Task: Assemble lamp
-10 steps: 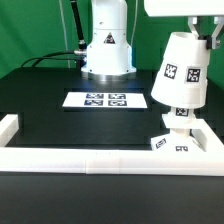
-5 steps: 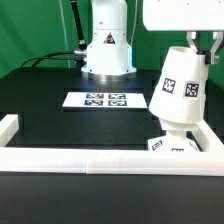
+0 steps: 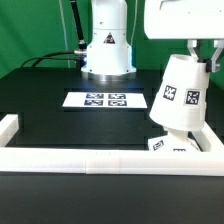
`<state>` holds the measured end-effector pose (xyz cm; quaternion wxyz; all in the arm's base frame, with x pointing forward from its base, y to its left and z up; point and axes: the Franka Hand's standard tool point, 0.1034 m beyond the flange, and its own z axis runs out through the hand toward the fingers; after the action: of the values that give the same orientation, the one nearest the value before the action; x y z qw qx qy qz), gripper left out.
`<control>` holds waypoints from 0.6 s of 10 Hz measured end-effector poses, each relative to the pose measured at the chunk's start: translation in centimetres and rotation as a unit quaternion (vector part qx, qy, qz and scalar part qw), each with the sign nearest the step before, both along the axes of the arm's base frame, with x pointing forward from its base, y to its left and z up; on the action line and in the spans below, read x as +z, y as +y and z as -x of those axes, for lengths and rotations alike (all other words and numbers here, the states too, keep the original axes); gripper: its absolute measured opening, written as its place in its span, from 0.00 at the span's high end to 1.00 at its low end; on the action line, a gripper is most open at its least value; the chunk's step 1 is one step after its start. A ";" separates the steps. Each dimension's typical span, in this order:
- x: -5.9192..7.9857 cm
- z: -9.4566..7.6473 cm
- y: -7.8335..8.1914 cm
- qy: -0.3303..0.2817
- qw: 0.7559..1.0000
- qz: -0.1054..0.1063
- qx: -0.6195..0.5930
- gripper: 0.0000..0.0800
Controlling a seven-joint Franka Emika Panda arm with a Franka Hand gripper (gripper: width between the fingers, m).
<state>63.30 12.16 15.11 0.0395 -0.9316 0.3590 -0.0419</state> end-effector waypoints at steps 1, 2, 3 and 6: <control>0.0 0.0 -0.1 0.000 1.000 0.000 0.000 0.94; 0.0 0.0 -0.1 0.000 1.000 0.000 -0.001 0.94; 0.0 -0.1 -0.1 -0.001 1.000 0.000 0.000 0.72; 0.2 -0.2 0.0 -0.004 1.000 0.000 0.000 0.30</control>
Offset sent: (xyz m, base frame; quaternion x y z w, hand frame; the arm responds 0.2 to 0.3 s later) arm 0.0000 0.0000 0.0000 0.0000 0.0000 0.0000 1.0000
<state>63.54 12.12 15.30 0.0409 -0.9313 0.3591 -0.0451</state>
